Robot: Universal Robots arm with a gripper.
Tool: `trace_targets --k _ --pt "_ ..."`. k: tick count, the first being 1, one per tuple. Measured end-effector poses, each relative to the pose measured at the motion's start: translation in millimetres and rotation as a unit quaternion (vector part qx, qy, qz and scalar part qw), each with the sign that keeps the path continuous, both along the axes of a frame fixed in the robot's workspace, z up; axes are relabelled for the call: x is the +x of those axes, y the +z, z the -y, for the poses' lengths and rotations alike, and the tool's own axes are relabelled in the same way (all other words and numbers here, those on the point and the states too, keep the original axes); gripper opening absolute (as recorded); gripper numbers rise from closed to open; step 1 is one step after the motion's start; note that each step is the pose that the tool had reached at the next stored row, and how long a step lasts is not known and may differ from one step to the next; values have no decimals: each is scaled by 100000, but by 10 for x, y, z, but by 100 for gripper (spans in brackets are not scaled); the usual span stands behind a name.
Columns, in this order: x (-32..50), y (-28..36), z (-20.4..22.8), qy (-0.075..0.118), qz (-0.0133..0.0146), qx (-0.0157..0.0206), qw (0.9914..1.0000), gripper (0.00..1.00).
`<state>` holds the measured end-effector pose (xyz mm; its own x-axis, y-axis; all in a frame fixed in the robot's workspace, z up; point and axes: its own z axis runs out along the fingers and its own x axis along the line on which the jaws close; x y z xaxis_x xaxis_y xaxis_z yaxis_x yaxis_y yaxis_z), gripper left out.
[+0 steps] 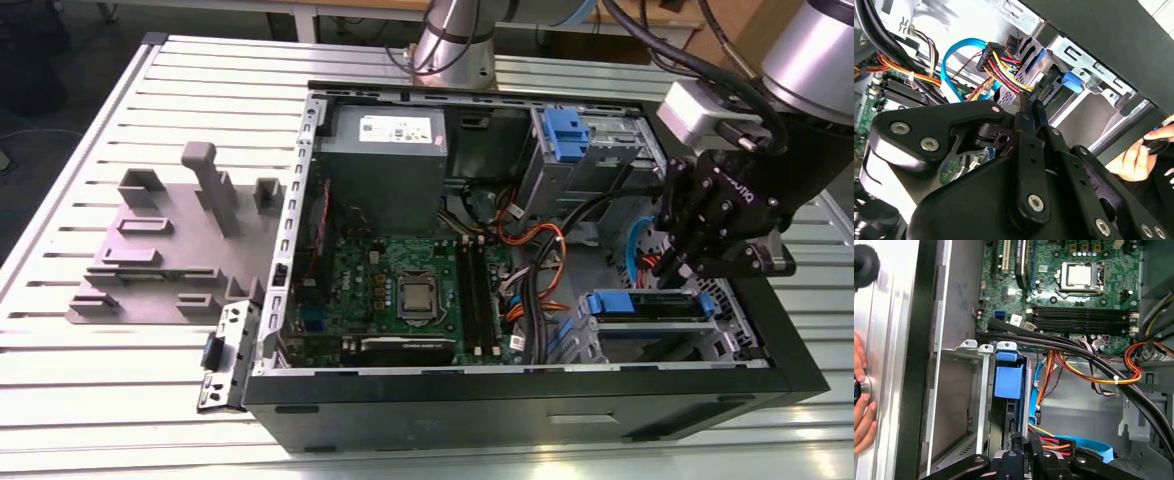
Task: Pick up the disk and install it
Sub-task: 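Insert the first disk wire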
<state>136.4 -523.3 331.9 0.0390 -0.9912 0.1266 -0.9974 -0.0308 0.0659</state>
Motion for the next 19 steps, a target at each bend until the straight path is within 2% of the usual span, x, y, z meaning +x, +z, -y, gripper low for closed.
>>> trace_targets --k 3,5,19 --pt "1 -1 18 -799 1 12 99997 17" --pt "3 -2 50 -995 0 110 99995 17" --pt "5 20 56 -1340 120 205 99991 17"
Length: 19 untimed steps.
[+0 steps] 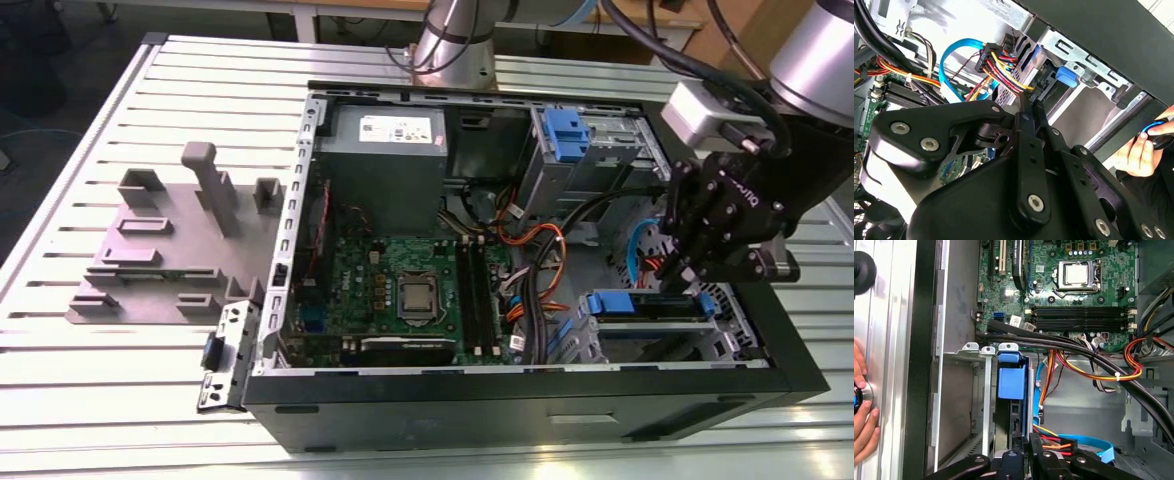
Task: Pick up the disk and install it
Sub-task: 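Insert the first disk wire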
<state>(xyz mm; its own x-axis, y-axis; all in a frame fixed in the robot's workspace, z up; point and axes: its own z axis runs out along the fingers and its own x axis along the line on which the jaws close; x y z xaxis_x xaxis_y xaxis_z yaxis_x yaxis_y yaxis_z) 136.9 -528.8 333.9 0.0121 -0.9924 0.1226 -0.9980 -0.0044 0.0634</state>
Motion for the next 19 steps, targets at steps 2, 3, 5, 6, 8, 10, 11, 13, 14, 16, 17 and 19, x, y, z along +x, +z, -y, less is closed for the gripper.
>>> trace_targets --k 2,3,5,6,8,10,11,13,14,16,17,19 --pt "0 2 1 -100 18 7 100000 17" --pt "0 2 4 -181 20 2 100000 17" --pt "1 2 17 -328 23 56 99999 17" --pt "1 2 28 -374 22 202 99999 17" --pt "2 0 47 -450 18 809 99996 17" --pt "3 0 65 -501 16 1567 99986 17" --pt "3 -1 75 -516 14 1953 99980 17" --pt "4 -1 100 -523 12 2137 99976 17" --pt "5 -1 112 -524 13 2146 99976 17" --pt "5 -1 132 -525 14 2150 99975 17" --pt "6 -2 137 -524 13 2155 99975 17" --pt "6 -2 145 -526 14 2155 99975 17"
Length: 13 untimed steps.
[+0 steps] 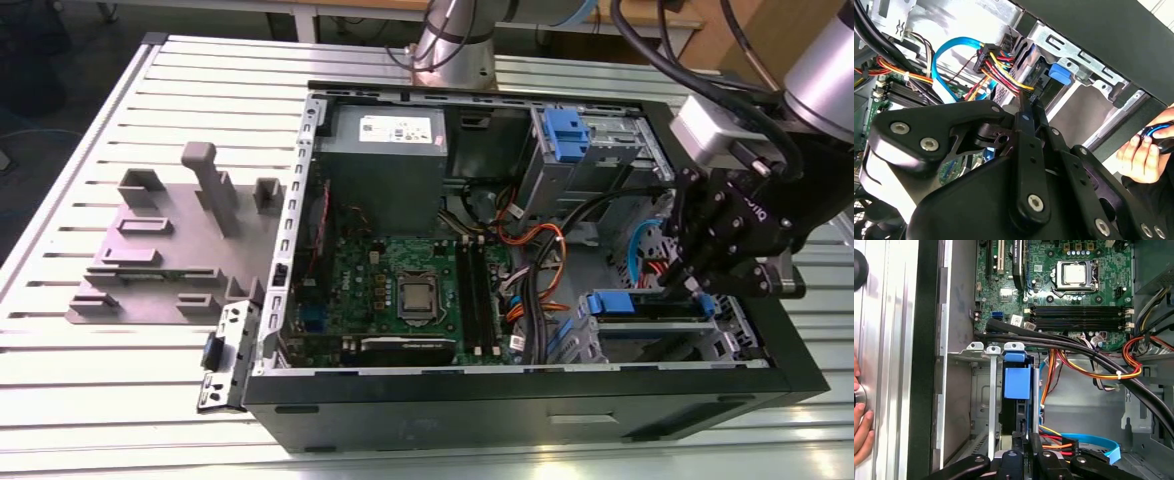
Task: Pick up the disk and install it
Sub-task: 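Insert the first disk wire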
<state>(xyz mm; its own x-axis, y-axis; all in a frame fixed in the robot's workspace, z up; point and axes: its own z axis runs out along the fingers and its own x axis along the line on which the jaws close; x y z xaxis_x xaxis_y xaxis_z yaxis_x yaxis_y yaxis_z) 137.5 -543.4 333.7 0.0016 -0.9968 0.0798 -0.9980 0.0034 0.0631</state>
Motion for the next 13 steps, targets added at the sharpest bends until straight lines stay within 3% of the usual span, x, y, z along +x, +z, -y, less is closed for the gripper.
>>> trace_targets --k 7,13 --pt "2 -7 7 3 21 91 100000 17" --pt "2 -15 10 3 61 543 99999 17"
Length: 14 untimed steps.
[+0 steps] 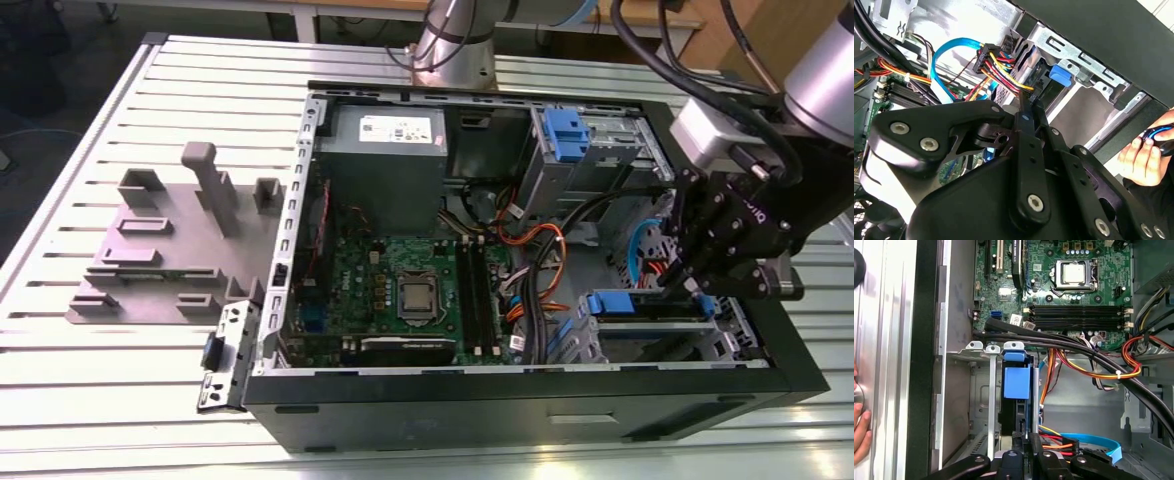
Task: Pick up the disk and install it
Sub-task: 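Insert the first disk wire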
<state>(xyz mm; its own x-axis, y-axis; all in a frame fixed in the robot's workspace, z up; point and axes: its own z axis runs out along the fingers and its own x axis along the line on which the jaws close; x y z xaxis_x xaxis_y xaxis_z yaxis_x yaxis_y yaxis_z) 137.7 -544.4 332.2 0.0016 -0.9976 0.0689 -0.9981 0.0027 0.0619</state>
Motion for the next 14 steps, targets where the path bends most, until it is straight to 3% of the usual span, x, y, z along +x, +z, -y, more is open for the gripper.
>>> trace_targets --k 8,14 --pt "0 -6 23 1 47 117 100000 17" --pt "0 -39 41 -2 51 727 99997 17"
